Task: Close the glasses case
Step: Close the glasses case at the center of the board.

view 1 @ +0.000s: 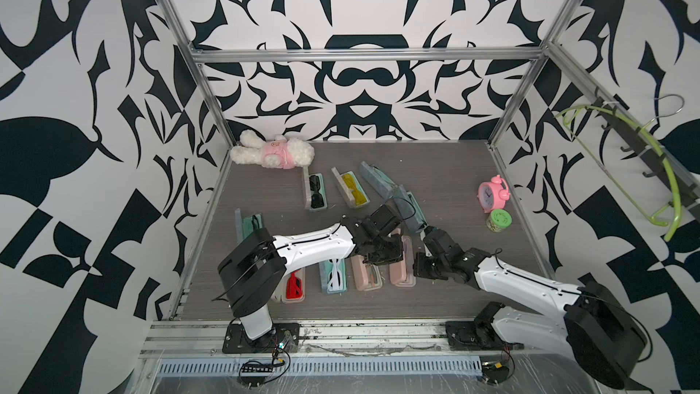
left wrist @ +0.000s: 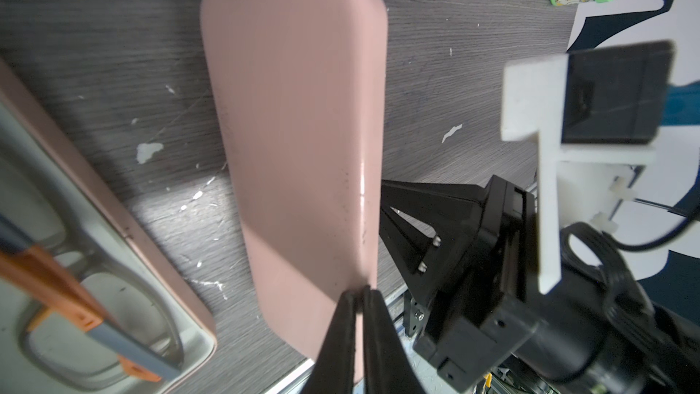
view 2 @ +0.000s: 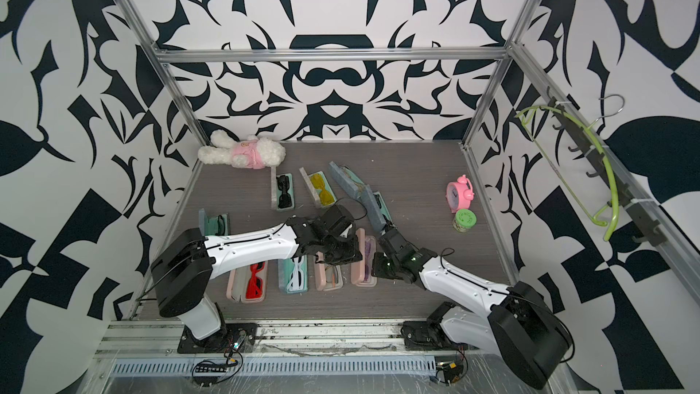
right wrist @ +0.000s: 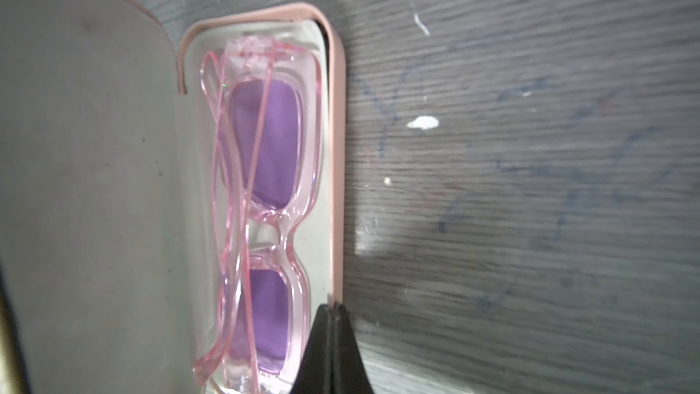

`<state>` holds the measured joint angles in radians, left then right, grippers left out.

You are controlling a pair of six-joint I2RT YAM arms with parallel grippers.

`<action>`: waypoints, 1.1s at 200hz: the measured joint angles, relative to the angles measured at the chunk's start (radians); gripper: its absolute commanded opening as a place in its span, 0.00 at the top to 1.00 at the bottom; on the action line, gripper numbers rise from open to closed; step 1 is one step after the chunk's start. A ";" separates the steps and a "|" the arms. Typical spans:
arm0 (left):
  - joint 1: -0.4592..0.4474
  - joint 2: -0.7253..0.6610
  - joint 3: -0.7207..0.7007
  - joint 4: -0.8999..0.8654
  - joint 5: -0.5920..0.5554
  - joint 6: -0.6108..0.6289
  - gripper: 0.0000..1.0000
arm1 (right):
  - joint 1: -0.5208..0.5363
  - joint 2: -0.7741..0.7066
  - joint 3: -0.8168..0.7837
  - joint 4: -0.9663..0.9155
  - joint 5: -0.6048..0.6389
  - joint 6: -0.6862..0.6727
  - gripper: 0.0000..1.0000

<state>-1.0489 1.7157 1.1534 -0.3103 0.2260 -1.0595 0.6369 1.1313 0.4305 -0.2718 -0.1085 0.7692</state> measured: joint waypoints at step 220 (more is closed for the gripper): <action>-0.010 0.062 -0.009 0.107 0.052 -0.042 0.90 | 0.000 -0.029 -0.030 0.030 0.000 0.011 1.00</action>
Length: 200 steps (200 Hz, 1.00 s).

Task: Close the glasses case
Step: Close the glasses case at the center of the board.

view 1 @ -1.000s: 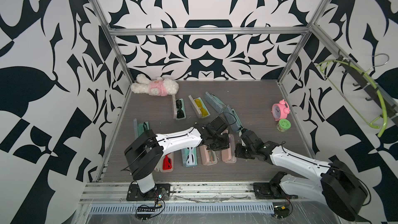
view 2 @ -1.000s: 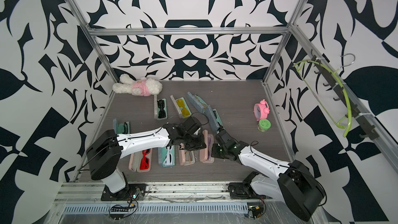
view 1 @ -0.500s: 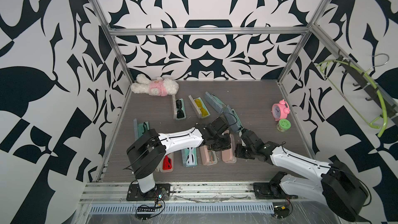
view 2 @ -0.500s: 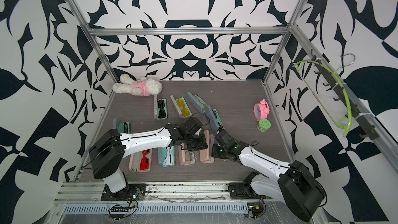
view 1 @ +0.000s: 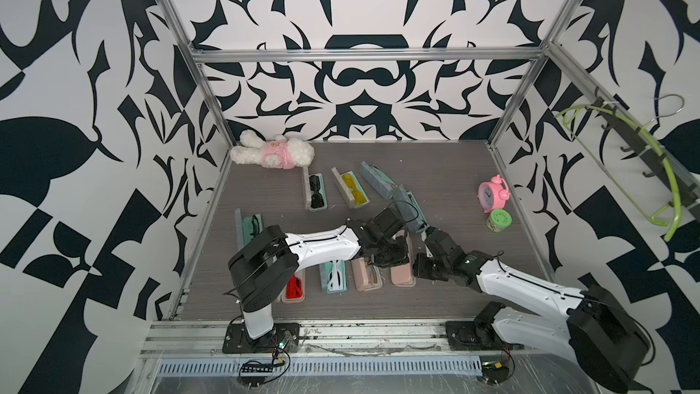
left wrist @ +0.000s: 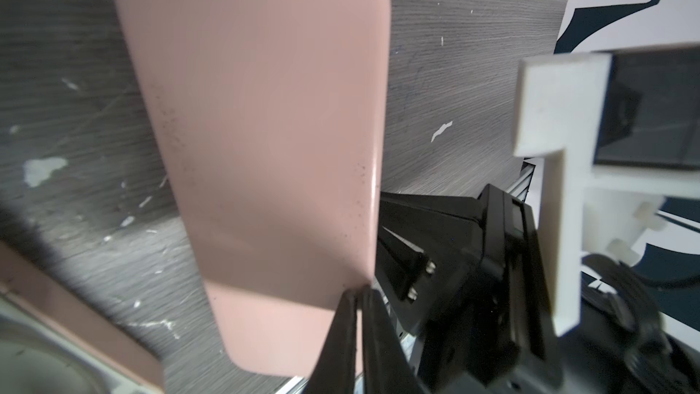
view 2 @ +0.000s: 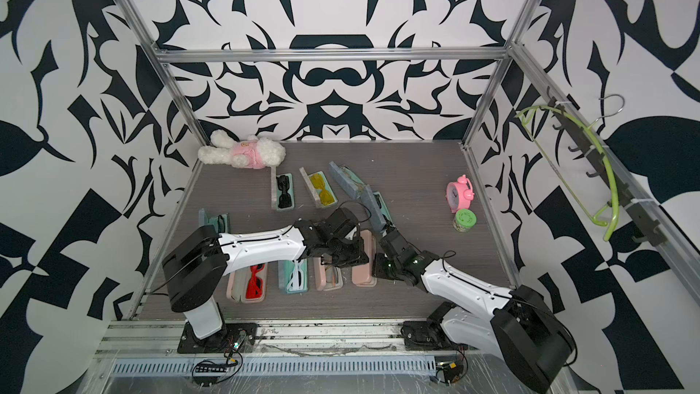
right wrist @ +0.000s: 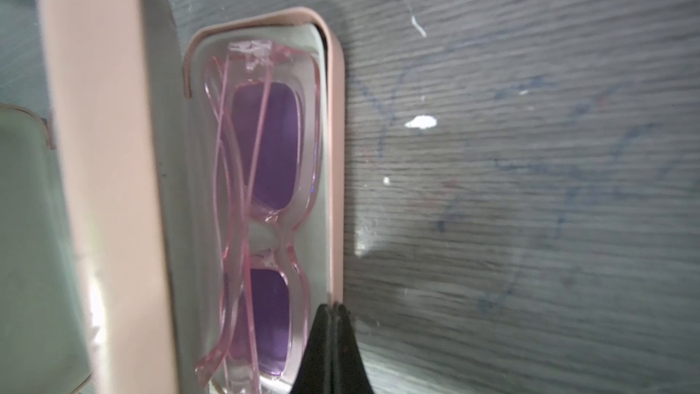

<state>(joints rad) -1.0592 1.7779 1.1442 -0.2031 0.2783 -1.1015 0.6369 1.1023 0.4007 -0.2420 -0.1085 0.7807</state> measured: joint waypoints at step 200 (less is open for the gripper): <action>0.012 0.023 -0.026 0.000 0.014 -0.036 0.31 | 0.000 -0.057 -0.026 -0.030 0.000 0.011 1.00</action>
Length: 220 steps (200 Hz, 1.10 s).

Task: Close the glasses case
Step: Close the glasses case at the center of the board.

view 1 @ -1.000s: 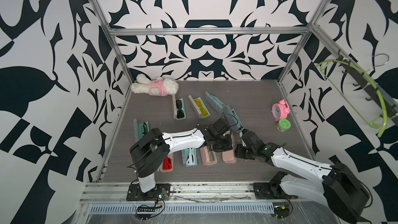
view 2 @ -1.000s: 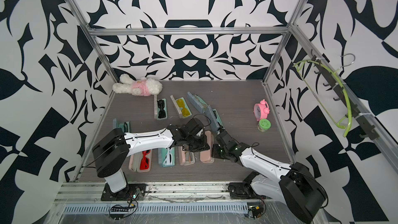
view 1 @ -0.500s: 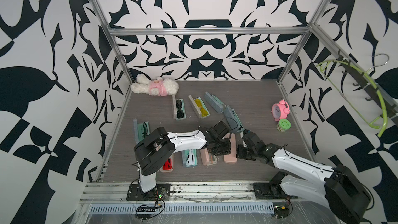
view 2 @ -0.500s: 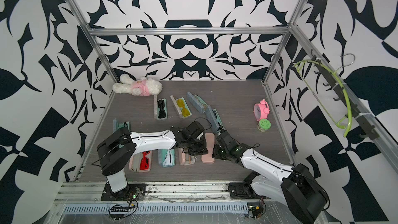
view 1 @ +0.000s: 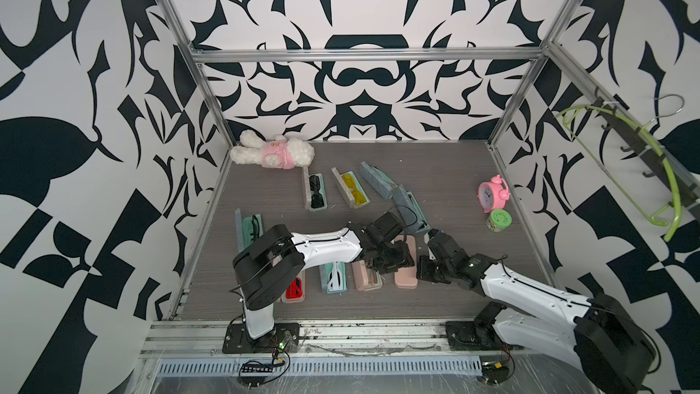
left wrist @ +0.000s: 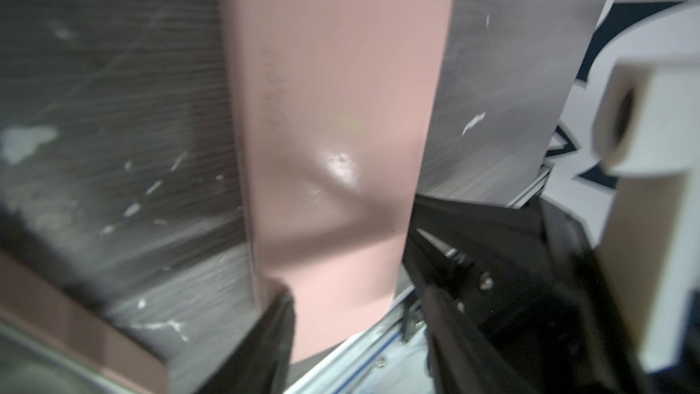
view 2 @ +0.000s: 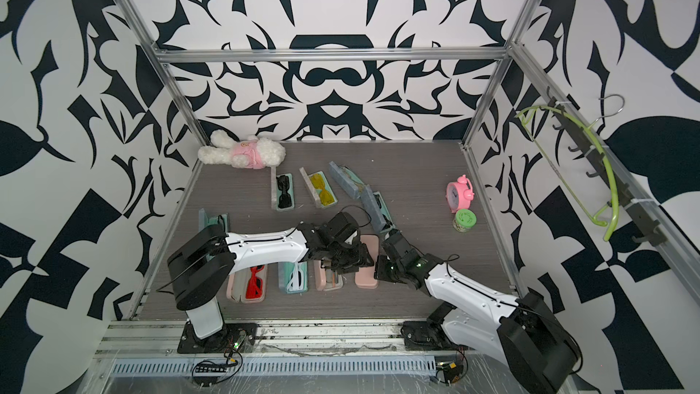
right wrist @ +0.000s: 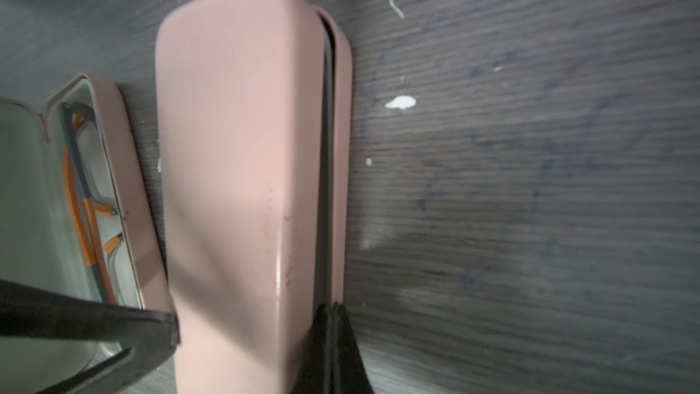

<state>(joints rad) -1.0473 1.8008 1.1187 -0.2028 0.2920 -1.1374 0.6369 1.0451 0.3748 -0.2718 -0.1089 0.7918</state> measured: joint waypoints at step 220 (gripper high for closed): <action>0.053 0.162 0.189 -0.129 0.023 0.055 0.18 | 0.000 -0.032 -0.009 -0.030 -0.002 0.000 0.97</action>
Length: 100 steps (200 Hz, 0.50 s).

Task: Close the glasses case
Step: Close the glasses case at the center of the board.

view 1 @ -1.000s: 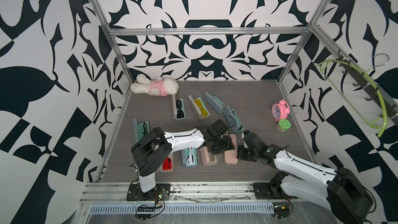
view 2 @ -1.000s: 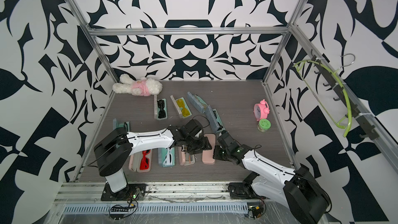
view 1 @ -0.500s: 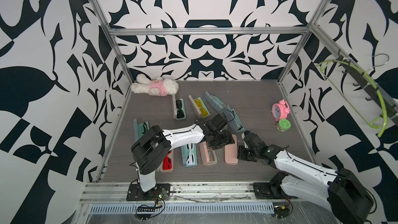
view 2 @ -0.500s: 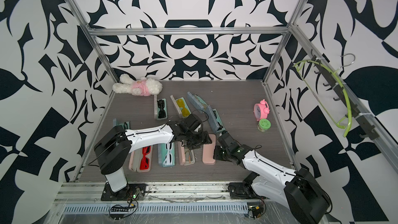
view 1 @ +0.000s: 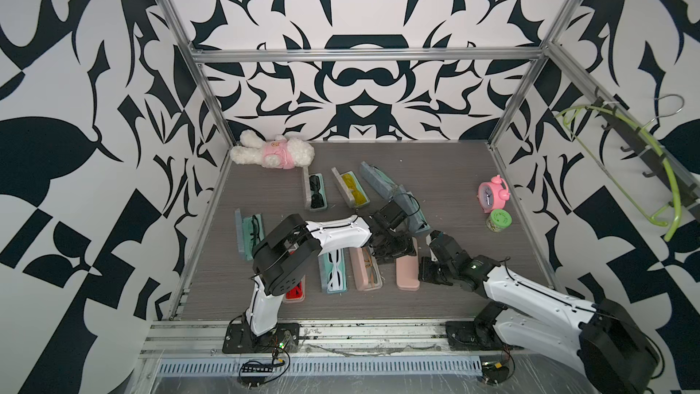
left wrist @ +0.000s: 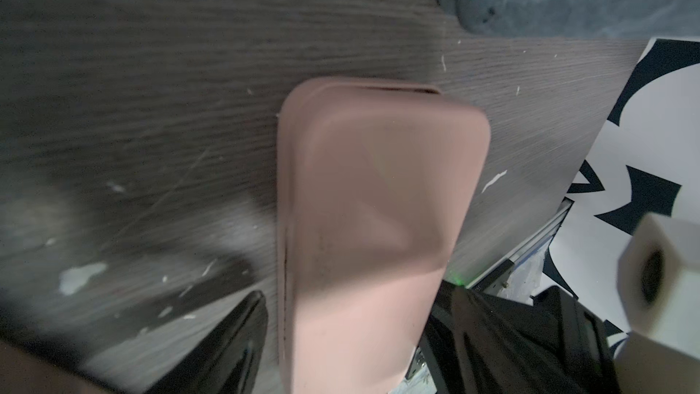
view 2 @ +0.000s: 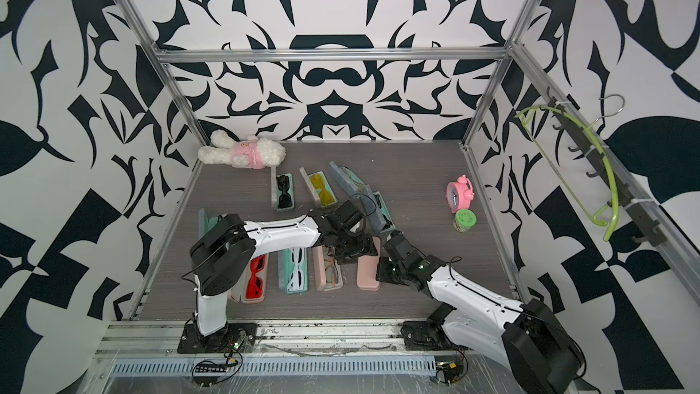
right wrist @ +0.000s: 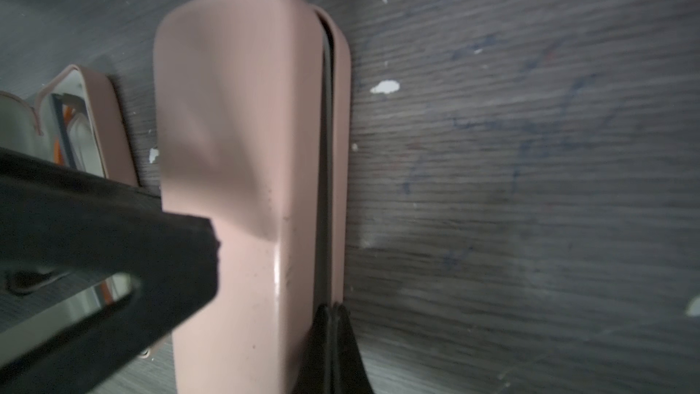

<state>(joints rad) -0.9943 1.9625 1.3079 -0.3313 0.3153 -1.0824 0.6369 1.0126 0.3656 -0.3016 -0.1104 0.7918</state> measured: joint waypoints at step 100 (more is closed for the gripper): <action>-0.015 0.074 0.077 -0.048 0.026 0.033 0.25 | -0.003 -0.022 -0.005 -0.022 -0.003 0.006 0.92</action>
<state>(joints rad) -1.0092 2.0361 1.3853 -0.3798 0.3412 -1.0492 0.6342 0.9909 0.3611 -0.3233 -0.1135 0.7979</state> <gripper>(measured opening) 0.781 0.074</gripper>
